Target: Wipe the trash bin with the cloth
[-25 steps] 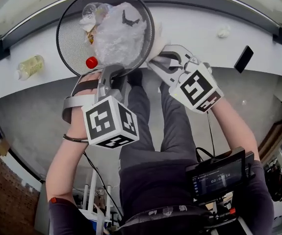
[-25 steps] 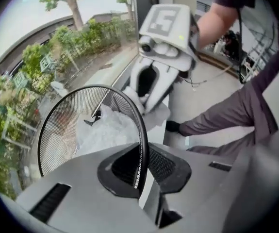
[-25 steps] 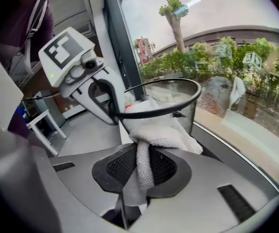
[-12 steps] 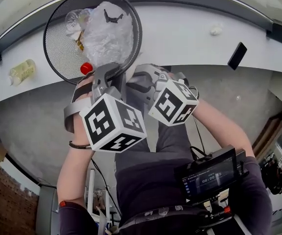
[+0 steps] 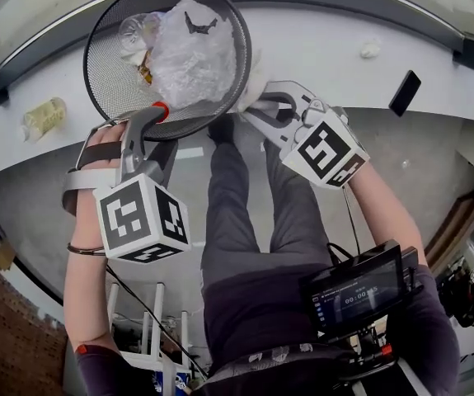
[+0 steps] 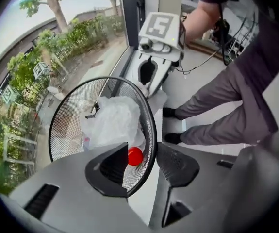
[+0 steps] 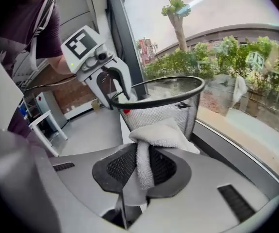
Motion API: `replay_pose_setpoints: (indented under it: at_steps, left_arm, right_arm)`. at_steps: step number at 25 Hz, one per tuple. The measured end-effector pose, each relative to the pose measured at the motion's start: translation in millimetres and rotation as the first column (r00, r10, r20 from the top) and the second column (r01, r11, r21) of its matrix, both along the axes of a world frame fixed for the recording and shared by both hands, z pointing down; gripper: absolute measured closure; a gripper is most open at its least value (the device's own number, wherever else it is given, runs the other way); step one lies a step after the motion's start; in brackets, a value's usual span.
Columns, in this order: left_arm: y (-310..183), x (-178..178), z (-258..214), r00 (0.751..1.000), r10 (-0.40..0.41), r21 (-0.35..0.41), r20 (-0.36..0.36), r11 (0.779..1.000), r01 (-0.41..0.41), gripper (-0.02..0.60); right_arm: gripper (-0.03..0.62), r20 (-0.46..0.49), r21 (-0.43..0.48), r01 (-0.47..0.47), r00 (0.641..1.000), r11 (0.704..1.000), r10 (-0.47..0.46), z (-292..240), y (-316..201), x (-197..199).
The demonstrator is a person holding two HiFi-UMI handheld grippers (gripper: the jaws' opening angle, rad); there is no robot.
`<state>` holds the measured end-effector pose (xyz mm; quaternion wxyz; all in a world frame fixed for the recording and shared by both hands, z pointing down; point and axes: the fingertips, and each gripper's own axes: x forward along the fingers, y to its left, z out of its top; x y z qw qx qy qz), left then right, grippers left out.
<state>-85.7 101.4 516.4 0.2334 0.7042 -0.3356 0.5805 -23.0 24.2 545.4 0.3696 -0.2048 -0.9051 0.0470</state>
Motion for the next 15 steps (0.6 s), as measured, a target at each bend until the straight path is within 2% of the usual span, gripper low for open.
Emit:
replay_pose_setpoints:
  at_steps: [1, 3, 6, 9, 11, 15]
  left_arm:
    - [-0.5, 3.8, 2.1, 1.000, 0.011, -0.013, -0.014, 1.000, -0.011, 0.422]
    - [-5.0, 13.9, 4.4, 0.998, -0.003, -0.024, -0.066, 1.000, 0.002, 0.533]
    - [-22.3, 24.1, 4.9, 0.982, -0.129, -0.014, -0.136, 0.992, 0.128, 0.538]
    - [-39.2, 35.1, 1.9, 0.961, -0.229, -0.003, -0.155, 0.973, 0.231, 0.543]
    - [-39.3, 32.9, -1.6, 0.945, -0.280, 0.005, -0.169, 0.958, 0.285, 0.543]
    - [-43.2, 20.4, -5.3, 0.904, -0.385, 0.017, -0.189, 0.919, 0.395, 0.543]
  right_arm:
    - [0.523, -0.008, -0.006, -0.047, 0.999, 0.999, 0.047, -2.6, -12.1, -2.6]
    - [0.523, -0.020, -0.022, -0.125, 0.992, 0.992, 0.124, -7.5, -34.9, -10.3]
    - [0.523, 0.003, -0.008, -0.130, 0.992, 0.992, 0.130, -6.3, -48.9, -26.1]
    - [0.523, 0.017, 0.030, -0.111, 0.994, 0.993, 0.110, -5.8, -43.8, -28.1]
    - [0.523, 0.011, 0.024, -0.104, 0.995, 0.994, 0.104, -7.1, -30.3, -31.3]
    - [0.523, 0.008, -0.013, 0.001, 1.000, 1.000, -0.001, -4.8, 20.7, -39.0]
